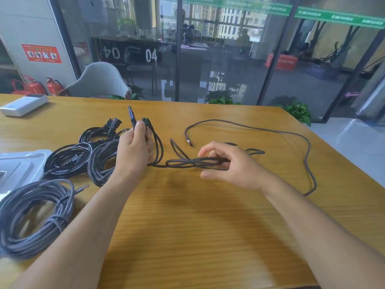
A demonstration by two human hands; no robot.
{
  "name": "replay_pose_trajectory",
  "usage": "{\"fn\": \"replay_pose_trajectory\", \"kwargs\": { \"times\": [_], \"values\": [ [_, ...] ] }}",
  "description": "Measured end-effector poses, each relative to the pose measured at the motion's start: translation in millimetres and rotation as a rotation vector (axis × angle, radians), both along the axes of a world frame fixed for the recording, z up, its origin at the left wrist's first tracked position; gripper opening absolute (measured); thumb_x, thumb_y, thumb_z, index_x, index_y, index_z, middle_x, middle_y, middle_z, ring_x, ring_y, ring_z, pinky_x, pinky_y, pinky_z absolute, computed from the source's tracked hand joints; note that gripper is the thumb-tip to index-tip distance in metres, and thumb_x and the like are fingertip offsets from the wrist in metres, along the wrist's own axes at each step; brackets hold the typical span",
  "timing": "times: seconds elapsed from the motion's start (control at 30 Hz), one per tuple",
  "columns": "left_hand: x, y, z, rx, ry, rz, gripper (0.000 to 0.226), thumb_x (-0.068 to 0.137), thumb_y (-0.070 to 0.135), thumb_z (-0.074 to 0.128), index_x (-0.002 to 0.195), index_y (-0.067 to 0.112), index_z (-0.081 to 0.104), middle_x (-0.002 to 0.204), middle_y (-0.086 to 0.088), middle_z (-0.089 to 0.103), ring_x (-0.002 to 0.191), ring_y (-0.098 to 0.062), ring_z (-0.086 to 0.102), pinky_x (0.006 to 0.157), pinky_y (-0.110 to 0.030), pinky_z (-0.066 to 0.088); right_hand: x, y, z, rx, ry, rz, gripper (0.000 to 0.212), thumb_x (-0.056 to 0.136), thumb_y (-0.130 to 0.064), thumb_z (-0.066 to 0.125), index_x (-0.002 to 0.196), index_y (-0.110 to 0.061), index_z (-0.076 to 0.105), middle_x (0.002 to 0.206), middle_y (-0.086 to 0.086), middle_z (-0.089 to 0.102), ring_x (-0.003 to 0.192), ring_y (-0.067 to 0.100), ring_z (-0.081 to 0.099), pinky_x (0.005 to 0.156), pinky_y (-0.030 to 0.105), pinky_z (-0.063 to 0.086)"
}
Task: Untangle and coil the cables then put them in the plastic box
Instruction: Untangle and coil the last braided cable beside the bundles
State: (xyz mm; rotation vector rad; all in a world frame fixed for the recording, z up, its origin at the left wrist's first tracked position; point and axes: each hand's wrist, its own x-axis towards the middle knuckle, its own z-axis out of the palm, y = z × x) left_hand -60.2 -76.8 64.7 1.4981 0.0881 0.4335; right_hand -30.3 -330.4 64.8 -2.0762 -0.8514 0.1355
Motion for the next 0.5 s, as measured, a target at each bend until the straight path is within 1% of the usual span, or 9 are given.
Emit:
{"fn": "replay_pose_trajectory", "kwargs": {
  "times": [0.07,0.1,0.17,0.23,0.27,0.33,0.4,0.43,0.5],
  "values": [
    [0,0,0,-0.012,0.006,-0.005,0.037,0.112,0.028,0.031,0.077,0.019,0.039,0.058,0.003,0.025,0.051,-0.016,0.017,0.049,-0.034,0.014,0,0,-3,0.041,-0.094,-0.078,0.011,0.095,-0.028,0.077,0.104,-0.031,0.072,0.086,0.000,0.072,0.083,0.022,0.066,0.081,0.039,0.056],
    [0,-1,0,-0.010,0.007,-0.009,0.037,0.112,0.029,0.031,0.077,0.019,0.040,0.058,0.002,0.025,0.052,-0.017,0.017,0.050,-0.036,0.014,0,0,-4,0.072,-0.155,-0.127,0.005,0.098,-0.030,0.073,0.103,-0.031,0.075,0.087,-0.006,0.074,0.083,0.015,0.067,0.079,0.033,0.055],
    [0,-3,1,-0.012,0.005,-0.017,0.038,0.112,0.029,0.031,0.077,0.019,0.040,0.058,0.002,0.025,0.052,-0.017,0.016,0.052,-0.037,0.013,3,-2,-3,0.119,-0.218,-0.202,0.017,0.102,-0.036,0.065,0.104,-0.027,0.080,0.093,-0.016,0.075,0.094,0.007,0.068,0.082,0.023,0.052],
    [-1,-4,2,-0.016,0.003,-0.016,0.038,0.112,0.030,0.031,0.077,0.019,0.040,0.058,0.002,0.025,0.054,-0.018,0.016,0.053,-0.039,0.013,8,-3,0,0.143,-0.205,-0.256,0.025,0.102,-0.041,0.061,0.106,-0.026,0.082,0.103,-0.015,0.074,0.105,0.006,0.067,0.088,0.020,0.050],
    [-1,-4,2,-0.016,0.004,-0.013,0.038,0.113,0.030,0.031,0.077,0.019,0.040,0.058,0.002,0.025,0.054,-0.018,0.016,0.053,-0.039,0.013,9,-3,2,0.149,-0.201,-0.306,0.025,0.102,-0.041,0.061,0.105,-0.027,0.082,0.105,-0.014,0.072,0.103,0.004,0.065,0.087,0.018,0.048],
    [-1,-4,2,-0.013,0.004,-0.006,0.039,0.113,0.030,0.031,0.077,0.019,0.040,0.057,0.003,0.025,0.052,-0.017,0.017,0.053,-0.039,0.014,14,-9,8,0.163,-0.196,-0.440,0.025,0.102,-0.041,0.062,0.101,-0.028,0.083,0.095,-0.016,0.068,0.088,-0.002,0.062,0.075,0.016,0.044],
    [-1,-2,2,-0.006,0.002,0.004,0.039,0.113,0.030,0.031,0.076,0.019,0.040,0.056,0.004,0.026,0.050,-0.016,0.018,0.050,-0.036,0.014,21,-19,14,0.153,-0.197,-0.514,0.025,0.103,-0.038,0.063,0.090,-0.026,0.082,0.065,-0.021,0.061,0.063,-0.003,0.055,0.060,0.016,0.036],
    [-1,0,1,-0.009,0.002,0.010,0.039,0.113,0.030,0.031,0.076,0.019,0.039,0.056,0.004,0.026,0.050,-0.016,0.018,0.049,-0.035,0.015,24,-24,16,0.139,-0.196,-0.535,0.028,0.103,-0.037,0.064,0.082,-0.026,0.079,0.053,-0.018,0.055,0.054,0.000,0.049,0.056,0.020,0.033],
    [0,1,1,-0.025,0.004,0.019,0.039,0.113,0.031,0.031,0.076,0.019,0.039,0.056,0.004,0.026,0.050,-0.016,0.017,0.049,-0.035,0.015,30,-31,15,0.168,-0.157,-0.584,0.033,0.103,-0.037,0.064,0.079,-0.020,0.079,0.055,-0.009,0.057,0.051,0.005,0.046,0.057,0.026,0.037]
  ]
}}
